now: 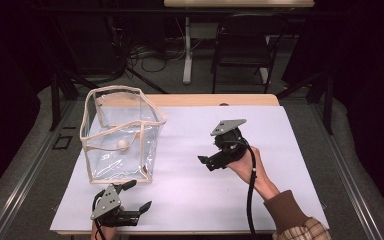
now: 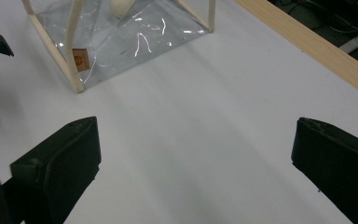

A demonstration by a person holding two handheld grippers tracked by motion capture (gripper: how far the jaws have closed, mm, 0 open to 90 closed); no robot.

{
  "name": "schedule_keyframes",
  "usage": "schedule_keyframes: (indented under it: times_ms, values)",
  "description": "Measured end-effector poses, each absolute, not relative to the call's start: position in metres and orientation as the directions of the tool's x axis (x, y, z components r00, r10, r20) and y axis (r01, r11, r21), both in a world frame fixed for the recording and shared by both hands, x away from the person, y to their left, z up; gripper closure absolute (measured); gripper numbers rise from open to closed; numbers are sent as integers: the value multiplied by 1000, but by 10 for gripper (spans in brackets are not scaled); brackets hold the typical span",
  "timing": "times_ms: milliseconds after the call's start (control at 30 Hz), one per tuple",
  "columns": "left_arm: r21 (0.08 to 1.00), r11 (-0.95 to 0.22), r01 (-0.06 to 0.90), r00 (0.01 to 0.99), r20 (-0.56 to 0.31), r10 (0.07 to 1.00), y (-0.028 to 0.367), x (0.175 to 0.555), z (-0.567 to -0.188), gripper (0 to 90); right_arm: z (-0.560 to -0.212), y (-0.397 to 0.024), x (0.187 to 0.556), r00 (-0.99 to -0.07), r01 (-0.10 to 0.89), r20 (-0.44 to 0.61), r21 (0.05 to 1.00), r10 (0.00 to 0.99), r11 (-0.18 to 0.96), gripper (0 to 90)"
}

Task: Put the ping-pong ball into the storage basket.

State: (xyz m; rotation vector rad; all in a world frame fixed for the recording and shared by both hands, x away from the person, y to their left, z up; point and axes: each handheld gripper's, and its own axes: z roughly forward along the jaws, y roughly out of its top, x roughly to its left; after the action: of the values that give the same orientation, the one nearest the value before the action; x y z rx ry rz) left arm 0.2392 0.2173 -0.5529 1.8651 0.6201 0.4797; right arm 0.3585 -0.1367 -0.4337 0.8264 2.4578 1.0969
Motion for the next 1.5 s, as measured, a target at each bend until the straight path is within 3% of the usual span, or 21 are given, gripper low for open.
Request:
schedule_keyframes:
  times_ms: [667,1500]
  values:
    - [933,-306,190,785,43,618,217,239,-553,161,-461,-163,339,-759,406,-54,739,648,537,1]
    - [932,-309,192,783,44,620,216,240,-553,161,-482,-200,306,-730,377,-66,791,680,482,1]
